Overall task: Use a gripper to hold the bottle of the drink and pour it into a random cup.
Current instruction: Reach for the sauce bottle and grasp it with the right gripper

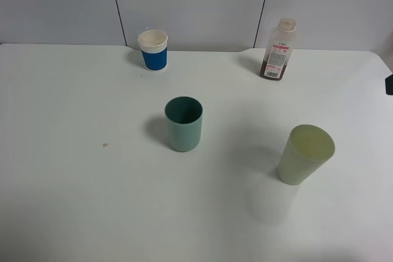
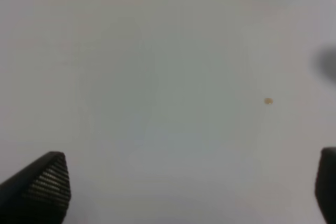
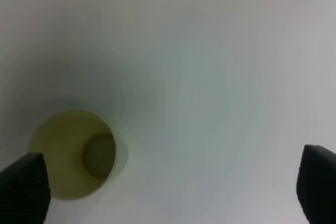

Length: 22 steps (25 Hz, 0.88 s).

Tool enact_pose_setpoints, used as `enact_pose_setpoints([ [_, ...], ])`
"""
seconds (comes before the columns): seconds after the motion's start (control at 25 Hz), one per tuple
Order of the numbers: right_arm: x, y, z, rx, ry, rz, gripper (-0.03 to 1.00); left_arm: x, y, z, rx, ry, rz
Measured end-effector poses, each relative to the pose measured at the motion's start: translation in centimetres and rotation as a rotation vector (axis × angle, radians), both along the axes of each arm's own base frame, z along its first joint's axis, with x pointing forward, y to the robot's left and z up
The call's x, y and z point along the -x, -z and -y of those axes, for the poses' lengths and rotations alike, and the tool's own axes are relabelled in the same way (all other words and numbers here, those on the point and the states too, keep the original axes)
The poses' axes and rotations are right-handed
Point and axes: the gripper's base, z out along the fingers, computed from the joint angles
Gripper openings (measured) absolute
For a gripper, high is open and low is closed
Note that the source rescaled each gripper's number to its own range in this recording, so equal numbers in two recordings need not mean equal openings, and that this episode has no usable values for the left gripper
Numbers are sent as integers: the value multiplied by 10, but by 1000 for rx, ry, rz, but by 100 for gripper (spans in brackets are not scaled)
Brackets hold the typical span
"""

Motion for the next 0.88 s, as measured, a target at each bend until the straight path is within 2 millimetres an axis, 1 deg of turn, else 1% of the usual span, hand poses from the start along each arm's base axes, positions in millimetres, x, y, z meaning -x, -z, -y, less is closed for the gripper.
enact_pose_setpoints([
  [0.28,0,0,0,-16,20,2,91,0,0,0,0,0,0],
  [0.44,3,-2,0,-19,24,17,91,0,0,0,0,0,0],
  [0.64,16,-10,0,-23,27,77,91,0,0,0,0,0,0],
  [0.88,36,-13,3,-7,53,82,91,0,0,0,0,0,0],
])
